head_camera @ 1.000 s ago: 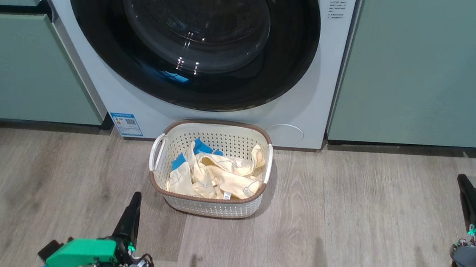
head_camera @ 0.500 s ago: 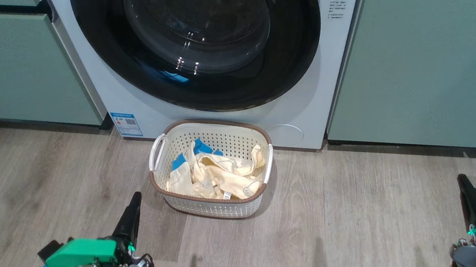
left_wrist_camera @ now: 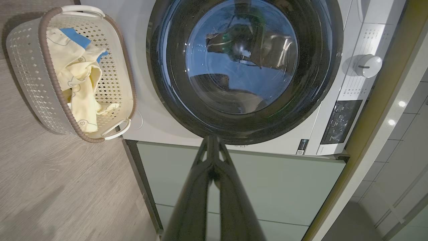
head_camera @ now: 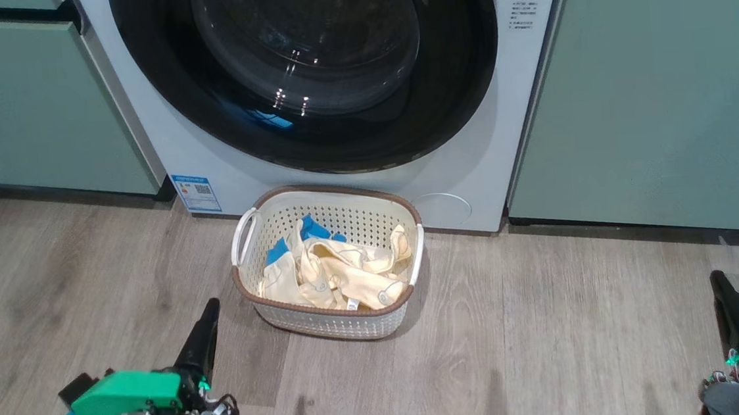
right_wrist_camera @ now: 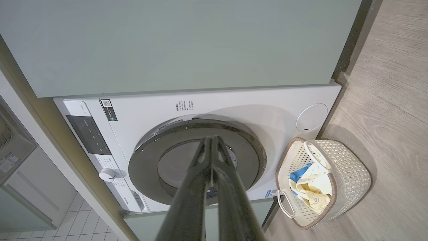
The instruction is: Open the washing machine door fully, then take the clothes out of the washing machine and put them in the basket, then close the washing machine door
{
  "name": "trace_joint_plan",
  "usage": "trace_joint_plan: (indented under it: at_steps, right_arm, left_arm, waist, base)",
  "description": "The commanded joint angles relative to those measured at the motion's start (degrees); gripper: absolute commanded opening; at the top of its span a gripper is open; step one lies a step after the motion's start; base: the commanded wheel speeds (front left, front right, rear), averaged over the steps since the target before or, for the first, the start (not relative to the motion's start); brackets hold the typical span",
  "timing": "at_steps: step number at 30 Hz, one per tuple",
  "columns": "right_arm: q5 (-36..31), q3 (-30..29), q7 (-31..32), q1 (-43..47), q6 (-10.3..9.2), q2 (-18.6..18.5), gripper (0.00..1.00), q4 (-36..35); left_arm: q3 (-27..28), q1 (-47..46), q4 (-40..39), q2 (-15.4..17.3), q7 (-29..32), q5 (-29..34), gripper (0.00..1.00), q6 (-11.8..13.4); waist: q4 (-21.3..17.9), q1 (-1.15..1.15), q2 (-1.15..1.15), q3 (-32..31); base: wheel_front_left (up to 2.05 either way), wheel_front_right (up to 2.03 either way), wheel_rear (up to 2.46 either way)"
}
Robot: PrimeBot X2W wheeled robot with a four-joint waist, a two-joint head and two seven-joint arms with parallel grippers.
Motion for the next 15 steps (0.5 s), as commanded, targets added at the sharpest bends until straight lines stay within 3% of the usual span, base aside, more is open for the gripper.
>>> trace_joint_plan:
  at_steps: [1, 15]
  right_arm:
    - [0.41, 0.87, 0.31, -3.20, 0.20, -0.99, 0.00, -2.18]
    - [0.41, 0.87, 0.31, -3.20, 0.20, -0.99, 0.00, -2.18]
  left_arm:
    - [1.97, -3.22, -2.01, 0.41, 0.37, -0.30, 0.00, -0.08]
    - [1.97, -3.22, -2.01, 0.41, 0.36, -0.30, 0.00, -0.08]
  waist:
    - [0.00, 0.00, 0.00, 0.00]
    - [0.00, 0.00, 0.00, 0.00]
  base:
    - [0.00, 0.00, 0.00]
    - [0.00, 0.00, 0.00]
